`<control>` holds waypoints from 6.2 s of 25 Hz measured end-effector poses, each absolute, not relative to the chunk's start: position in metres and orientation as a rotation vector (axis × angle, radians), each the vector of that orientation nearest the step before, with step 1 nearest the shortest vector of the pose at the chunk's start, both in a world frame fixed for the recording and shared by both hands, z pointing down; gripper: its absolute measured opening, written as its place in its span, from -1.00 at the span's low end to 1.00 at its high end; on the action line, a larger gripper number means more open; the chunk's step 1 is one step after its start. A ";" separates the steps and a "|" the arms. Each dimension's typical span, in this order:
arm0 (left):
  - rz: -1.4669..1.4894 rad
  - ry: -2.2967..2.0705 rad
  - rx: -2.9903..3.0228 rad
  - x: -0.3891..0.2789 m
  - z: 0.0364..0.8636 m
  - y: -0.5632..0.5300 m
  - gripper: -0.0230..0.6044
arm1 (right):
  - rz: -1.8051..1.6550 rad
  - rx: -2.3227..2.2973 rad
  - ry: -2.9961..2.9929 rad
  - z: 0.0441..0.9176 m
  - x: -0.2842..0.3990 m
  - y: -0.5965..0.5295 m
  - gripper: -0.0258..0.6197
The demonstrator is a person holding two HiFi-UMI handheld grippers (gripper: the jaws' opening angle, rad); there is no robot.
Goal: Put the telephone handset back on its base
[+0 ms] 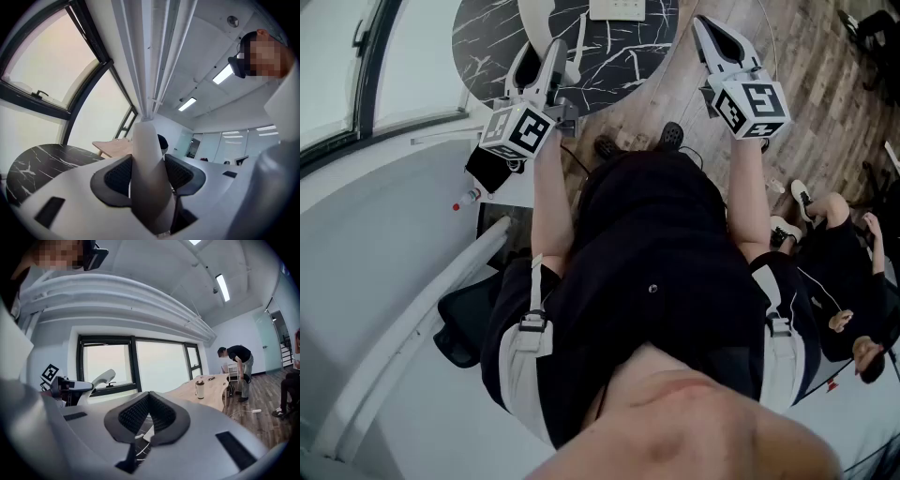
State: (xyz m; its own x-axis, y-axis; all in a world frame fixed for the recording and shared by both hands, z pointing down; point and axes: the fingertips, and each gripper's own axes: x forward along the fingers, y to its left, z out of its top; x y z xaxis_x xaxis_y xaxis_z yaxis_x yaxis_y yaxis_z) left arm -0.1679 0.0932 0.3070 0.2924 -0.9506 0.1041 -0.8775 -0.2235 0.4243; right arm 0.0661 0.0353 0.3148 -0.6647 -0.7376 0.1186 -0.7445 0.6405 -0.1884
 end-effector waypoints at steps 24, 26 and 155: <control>-0.194 -1.714 2.081 -0.113 0.327 0.092 -0.19 | 0.320 1.134 -2.834 0.330 0.093 0.041 -0.83; -0.197 -1.718 2.074 -0.104 0.332 0.089 -0.19 | 0.319 1.116 -2.836 0.334 0.099 0.039 -0.83; 0.696 -1.574 1.853 -0.159 0.656 -0.166 -0.16 | 0.657 0.978 -2.511 0.480 0.004 -0.180 -0.83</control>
State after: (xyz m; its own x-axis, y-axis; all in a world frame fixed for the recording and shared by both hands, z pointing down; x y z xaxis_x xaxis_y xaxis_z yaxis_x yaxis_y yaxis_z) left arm -0.1586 -0.1661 0.6561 0.1577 -0.6710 0.7245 -0.9874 -0.1136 0.1098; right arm 0.0038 -0.1795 0.4802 -0.6925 -0.5318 0.4874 -0.7024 0.6512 -0.2874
